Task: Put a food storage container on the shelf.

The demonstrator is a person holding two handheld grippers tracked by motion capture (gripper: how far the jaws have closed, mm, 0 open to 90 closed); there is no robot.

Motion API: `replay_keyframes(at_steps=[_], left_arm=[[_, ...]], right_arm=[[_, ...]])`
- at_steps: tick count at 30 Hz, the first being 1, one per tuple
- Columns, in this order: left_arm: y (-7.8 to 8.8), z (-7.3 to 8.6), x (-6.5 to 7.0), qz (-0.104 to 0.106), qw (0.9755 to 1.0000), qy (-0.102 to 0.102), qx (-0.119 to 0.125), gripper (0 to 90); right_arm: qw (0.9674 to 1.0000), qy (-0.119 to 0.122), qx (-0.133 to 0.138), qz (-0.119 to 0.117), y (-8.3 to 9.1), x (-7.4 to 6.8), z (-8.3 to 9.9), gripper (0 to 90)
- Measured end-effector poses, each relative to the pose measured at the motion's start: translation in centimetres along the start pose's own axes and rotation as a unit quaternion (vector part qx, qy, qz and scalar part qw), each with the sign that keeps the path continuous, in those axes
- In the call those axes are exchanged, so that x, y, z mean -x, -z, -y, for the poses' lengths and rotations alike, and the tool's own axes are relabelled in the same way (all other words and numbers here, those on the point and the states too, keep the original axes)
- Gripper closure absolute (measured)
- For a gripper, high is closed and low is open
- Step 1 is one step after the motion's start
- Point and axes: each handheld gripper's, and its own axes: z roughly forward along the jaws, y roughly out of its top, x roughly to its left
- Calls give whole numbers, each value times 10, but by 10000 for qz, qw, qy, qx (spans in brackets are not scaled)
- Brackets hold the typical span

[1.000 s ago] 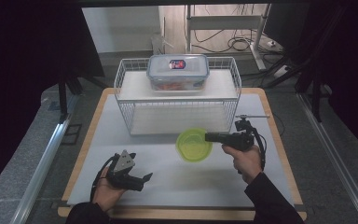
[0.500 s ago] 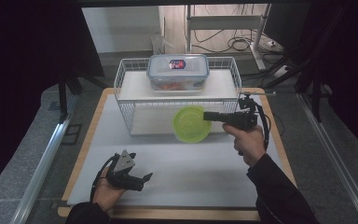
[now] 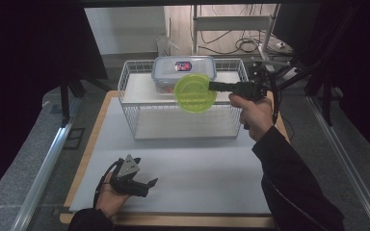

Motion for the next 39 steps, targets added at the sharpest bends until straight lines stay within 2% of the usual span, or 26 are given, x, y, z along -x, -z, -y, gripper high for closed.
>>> replay_keyframes(at_steps=[10, 15, 19, 27, 31, 34, 39], left_arm=[[0, 0, 0, 32, 10000, 32, 42, 54], [1, 0, -1, 42, 10000, 19, 52, 54], [1, 0, 0, 67, 10000, -12, 30, 54], [0, 0, 0, 112, 9999, -7, 47, 54], [0, 0, 0, 132, 9999, -34, 30, 54], [0, 0, 0, 147, 9999, -42, 22, 54], [-1, 0, 1, 147, 9999, -55, 17, 54]], right_arm=[[9993, -154, 245, 215, -17, -4, -44, 817], [9981, -186, 358, 465, -28, -4, -64, 817], [9964, -340, 437, 634, -39, 2, -77, 817], [9928, -697, 390, 890, -62, 19, -87, 815], [9906, -949, 477, 860, -67, 27, -89, 805], [9900, -966, 506, 892, -69, 29, -90, 794], [9881, -819, 584, 1163, -73, 29, -91, 746]])
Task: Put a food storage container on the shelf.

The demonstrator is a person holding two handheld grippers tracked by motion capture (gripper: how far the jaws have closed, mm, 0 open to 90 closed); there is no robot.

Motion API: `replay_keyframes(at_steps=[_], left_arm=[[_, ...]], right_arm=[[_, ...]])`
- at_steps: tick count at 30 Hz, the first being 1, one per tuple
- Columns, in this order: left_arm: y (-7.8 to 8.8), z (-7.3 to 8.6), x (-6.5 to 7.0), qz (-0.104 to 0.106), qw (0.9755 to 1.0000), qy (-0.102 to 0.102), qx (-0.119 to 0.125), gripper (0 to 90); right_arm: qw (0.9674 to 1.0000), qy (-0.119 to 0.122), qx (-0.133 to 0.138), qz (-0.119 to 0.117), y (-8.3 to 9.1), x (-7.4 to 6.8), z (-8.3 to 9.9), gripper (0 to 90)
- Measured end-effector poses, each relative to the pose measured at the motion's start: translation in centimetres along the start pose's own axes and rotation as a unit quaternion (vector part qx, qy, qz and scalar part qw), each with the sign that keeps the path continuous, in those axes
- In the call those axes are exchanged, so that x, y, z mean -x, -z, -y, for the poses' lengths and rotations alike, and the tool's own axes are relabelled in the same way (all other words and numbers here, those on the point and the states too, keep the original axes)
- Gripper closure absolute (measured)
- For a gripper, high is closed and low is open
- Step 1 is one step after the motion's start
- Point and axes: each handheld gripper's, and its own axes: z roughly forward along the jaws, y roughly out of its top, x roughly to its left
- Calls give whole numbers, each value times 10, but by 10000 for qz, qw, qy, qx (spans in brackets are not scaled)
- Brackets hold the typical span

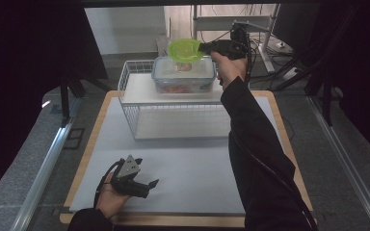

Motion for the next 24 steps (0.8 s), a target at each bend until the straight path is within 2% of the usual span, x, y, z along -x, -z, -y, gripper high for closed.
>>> replay_keyframes(at_steps=[5, 11, 15, 20, 24], left_arm=[[-1, 0, 0, 22, 10000, -2, -23, 54], [0, 0, 0, 21, 10000, -9, -20, 54], [-1, 0, 1, 19, 10000, -17, -26, 54], [-1, 0, 1, 10, 10000, -28, -44, 54], [-1, 0, 1, 9, 10000, -27, -51, 54]], right_arm=[[9999, 126, 20, 55, -4, -4, 0, 746], [9994, 304, 23, 136, -8, -6, 2, 682], [9990, 430, 36, 118, -6, -8, 3, 564], [9971, 741, 74, 150, 0, -8, 5, 382], [9951, 976, 99, 101, 10, -3, 11, 280]])
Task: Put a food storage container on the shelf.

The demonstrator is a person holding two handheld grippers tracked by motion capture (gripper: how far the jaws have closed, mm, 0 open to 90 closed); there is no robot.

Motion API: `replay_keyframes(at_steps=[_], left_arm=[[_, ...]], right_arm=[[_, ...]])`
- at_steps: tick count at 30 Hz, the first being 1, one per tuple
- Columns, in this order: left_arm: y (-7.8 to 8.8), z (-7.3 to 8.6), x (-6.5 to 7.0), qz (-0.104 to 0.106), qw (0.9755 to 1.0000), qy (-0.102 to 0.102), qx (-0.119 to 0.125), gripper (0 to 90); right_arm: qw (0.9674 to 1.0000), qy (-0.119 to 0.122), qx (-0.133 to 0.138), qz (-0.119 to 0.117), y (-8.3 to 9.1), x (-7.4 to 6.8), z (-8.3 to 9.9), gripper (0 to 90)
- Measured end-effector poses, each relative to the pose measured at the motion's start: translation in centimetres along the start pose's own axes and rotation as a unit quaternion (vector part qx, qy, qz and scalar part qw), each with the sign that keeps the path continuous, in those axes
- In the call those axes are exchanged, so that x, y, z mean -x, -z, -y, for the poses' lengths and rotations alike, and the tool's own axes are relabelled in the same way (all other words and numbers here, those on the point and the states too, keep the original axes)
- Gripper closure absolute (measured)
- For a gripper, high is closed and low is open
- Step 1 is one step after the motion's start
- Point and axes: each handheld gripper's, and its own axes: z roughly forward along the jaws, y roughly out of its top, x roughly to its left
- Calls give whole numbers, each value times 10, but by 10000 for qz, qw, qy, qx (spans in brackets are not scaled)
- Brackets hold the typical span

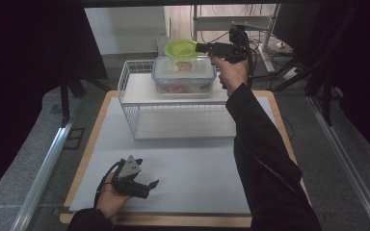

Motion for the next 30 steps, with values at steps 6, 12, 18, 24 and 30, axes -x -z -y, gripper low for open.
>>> replay_keyframes(at_steps=[6, 12, 18, 24, 30], left_arm=[[-1, 0, 0, -11, 10000, -13, -2, 54], [-1, 0, 1, -15, 10000, -7, 1, 54], [-1, 0, 1, -9, 10000, 2, -7, 53], [-1, 0, 1, -10, 10000, 10, 7, 52], [-1, 0, 1, -16, 10000, 10, 4, 51]], right_arm=[[9993, 382, -45, -25, 17, 3, 15, 214], [9952, 963, -136, -59, 34, -4, 38, 179], [9875, 1537, -337, -66, 49, -14, 66, 139], [9774, 2056, -486, -100, 58, -22, 101, 101], [9699, 2347, -637, -149, 67, -21, 138, 69]])
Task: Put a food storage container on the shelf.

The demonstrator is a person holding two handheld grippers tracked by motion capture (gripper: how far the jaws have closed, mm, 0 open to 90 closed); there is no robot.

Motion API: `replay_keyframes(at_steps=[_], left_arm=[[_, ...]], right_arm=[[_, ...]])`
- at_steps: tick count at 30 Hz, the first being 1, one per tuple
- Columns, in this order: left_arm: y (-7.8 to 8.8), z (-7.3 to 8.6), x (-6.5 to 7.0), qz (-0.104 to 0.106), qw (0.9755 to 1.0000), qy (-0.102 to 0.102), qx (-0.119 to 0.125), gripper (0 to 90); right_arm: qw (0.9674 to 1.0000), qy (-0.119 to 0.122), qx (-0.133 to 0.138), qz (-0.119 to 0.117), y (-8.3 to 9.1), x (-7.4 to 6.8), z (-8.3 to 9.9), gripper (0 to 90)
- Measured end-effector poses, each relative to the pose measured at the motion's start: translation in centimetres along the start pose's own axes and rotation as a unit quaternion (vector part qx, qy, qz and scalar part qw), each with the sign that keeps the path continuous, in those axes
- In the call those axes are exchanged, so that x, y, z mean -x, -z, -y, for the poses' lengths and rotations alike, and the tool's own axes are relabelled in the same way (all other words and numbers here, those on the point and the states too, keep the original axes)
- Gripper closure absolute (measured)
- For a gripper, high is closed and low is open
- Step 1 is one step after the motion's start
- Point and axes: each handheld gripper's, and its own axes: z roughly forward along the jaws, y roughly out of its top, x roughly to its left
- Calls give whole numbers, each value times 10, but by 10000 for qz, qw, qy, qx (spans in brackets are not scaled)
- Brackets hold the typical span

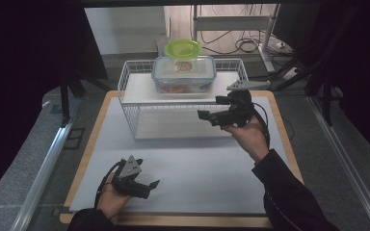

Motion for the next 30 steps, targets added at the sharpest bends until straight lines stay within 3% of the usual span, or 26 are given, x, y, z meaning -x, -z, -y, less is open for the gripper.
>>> replay_keyframes(at_steps=[12, 24, 30], left_arm=[[-1, 0, 1, 9, 10000, -4, -3, 49], [-1, 0, 1, 33, 10000, 5, -12, 48], [-2, 0, 1, 41, 10000, 14, -19, 48]], right_arm=[[9996, 192, -184, 20, 10, -9, 55, 27], [9994, 288, -135, 128, 19, -3, 101, 18], [9988, 316, -227, 307, 22, 1, 122, 23]])
